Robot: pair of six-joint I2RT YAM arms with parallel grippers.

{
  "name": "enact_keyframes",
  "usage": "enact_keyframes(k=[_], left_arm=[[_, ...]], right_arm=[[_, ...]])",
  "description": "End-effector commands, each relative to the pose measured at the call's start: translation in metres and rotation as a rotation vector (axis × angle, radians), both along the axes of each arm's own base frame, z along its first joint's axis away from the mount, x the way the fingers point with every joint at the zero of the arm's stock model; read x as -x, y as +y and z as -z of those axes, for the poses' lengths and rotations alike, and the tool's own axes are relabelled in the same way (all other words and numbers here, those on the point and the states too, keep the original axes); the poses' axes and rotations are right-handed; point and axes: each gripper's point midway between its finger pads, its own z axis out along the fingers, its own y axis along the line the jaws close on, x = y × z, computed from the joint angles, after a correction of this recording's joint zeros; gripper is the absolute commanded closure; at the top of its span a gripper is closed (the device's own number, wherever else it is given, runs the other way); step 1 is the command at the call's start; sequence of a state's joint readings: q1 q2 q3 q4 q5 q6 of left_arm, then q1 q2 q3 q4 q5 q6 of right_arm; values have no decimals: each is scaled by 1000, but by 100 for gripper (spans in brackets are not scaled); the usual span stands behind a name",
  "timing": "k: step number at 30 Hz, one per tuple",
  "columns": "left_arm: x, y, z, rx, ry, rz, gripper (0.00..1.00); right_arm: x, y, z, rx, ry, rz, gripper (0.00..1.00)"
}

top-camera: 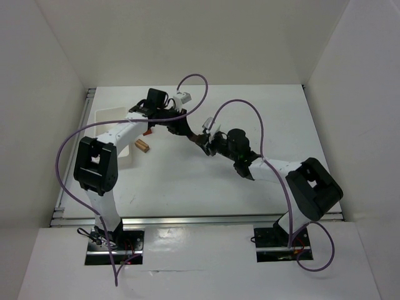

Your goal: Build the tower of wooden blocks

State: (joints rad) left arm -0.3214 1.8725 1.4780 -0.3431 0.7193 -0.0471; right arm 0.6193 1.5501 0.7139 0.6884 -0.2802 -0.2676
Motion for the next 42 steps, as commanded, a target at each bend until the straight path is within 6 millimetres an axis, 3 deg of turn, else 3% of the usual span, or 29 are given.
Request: enact_keyframes(k=[1, 3, 5, 6, 9, 13, 14, 17, 20, 24, 29, 30, 34, 41, 42], left_arm=[[10, -8, -4, 22, -7, 74, 100], [7, -7, -8, 16, -31, 62, 100], [6, -6, -8, 9, -33, 56, 100], [6, -6, -12, 12, -42, 55, 100], [0, -5, -17, 2, -46, 27, 100], [-2, -15, -29, 75, -64, 46, 100], [-5, -14, -35, 107, -58, 39, 100], [-2, -21, -43, 159, -45, 69, 100], [-6, -21, -49, 192, -29, 64, 100], [-11, -19, -51, 235, 20, 60, 100], [-15, -18, -63, 306, 45, 65, 100], [-15, -18, -71, 322, 54, 54, 100], [-2, -23, -91, 408, 71, 105, 100], [10, -24, -117, 526, 125, 148, 100], [13, -24, -115, 529, 139, 157, 100]], right_arm=[[-15, 6, -44, -84, -134, 20, 94], [-17, 5, -37, -72, -120, 32, 92], [-16, 5, -37, -78, -113, 33, 81], [-18, 6, -39, -77, -111, 33, 62], [-18, 6, -35, -69, -86, 34, 38], [-11, -2, -45, -103, -102, 58, 29], [-7, -5, -57, -125, -130, 57, 26], [-1, -13, -58, -134, -144, 73, 16], [7, -18, -62, -138, -149, 72, 11], [27, -28, -89, -156, -235, 30, 5], [35, -31, -69, -34, -223, -17, 0], [36, -32, -73, -29, -242, -17, 0], [34, -34, -55, 9, -253, -10, 0], [37, -34, -64, -59, -313, -19, 3], [35, -34, -75, -97, -344, -7, 5]])
